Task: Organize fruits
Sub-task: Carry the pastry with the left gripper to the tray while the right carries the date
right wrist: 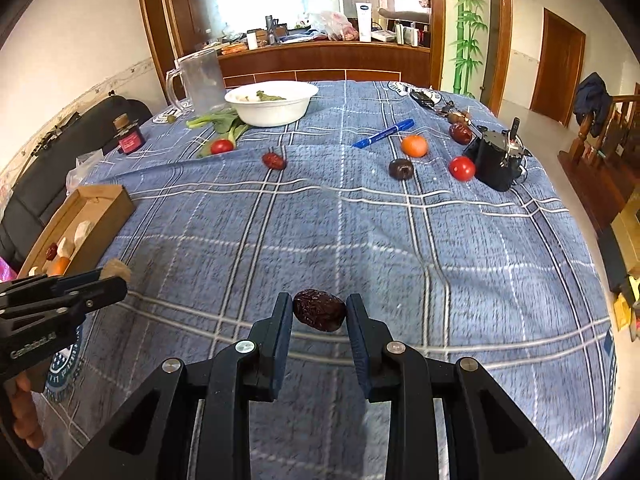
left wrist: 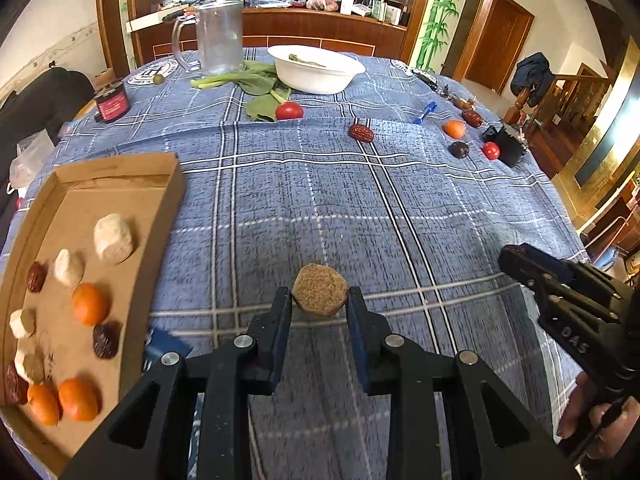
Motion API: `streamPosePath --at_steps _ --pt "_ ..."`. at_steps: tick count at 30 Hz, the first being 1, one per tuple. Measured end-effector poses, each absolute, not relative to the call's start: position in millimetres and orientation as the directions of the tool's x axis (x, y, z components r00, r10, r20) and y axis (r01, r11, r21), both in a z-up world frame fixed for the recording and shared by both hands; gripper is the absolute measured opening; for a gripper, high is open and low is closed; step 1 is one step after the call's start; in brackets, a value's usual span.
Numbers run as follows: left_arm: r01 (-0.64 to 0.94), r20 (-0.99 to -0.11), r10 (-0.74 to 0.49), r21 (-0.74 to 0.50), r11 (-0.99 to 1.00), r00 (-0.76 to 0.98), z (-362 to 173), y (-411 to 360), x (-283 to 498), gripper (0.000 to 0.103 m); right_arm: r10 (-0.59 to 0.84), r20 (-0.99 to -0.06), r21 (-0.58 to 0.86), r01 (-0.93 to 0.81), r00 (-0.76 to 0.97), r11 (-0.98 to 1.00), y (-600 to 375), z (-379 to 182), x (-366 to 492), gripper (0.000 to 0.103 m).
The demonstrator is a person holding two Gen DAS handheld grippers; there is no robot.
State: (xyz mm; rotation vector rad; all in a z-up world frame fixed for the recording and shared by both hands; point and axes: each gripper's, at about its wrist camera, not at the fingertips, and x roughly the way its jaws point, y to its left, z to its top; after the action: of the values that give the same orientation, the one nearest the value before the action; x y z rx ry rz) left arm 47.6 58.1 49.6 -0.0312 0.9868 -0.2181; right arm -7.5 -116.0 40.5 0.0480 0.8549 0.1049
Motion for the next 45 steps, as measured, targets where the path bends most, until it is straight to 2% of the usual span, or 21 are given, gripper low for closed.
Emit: streamPosePath --at_steps 9,18,34,45 --pt "0.162 -0.797 -0.207 -0.138 0.977 0.568 68.1 85.1 29.8 0.027 0.125 -0.752 0.074 -0.106 0.647 0.992 -79.1 46.7 -9.6 0.03" --pt "0.092 -0.781 -0.177 -0.153 0.984 0.599 79.6 133.0 28.0 0.027 0.173 -0.737 0.051 -0.202 0.653 0.978 -24.1 62.5 0.5 0.03" --pt "-0.098 -0.778 -0.04 -0.129 0.987 0.627 85.4 251.2 31.1 0.027 0.291 -0.727 0.064 -0.361 0.621 0.93 79.2 77.5 35.0 0.03" --pt "-0.153 -0.799 0.033 -0.074 0.986 0.6 73.3 303.0 74.0 0.027 0.324 -0.73 0.057 -0.418 0.602 0.906 150.1 79.1 75.8 0.03"
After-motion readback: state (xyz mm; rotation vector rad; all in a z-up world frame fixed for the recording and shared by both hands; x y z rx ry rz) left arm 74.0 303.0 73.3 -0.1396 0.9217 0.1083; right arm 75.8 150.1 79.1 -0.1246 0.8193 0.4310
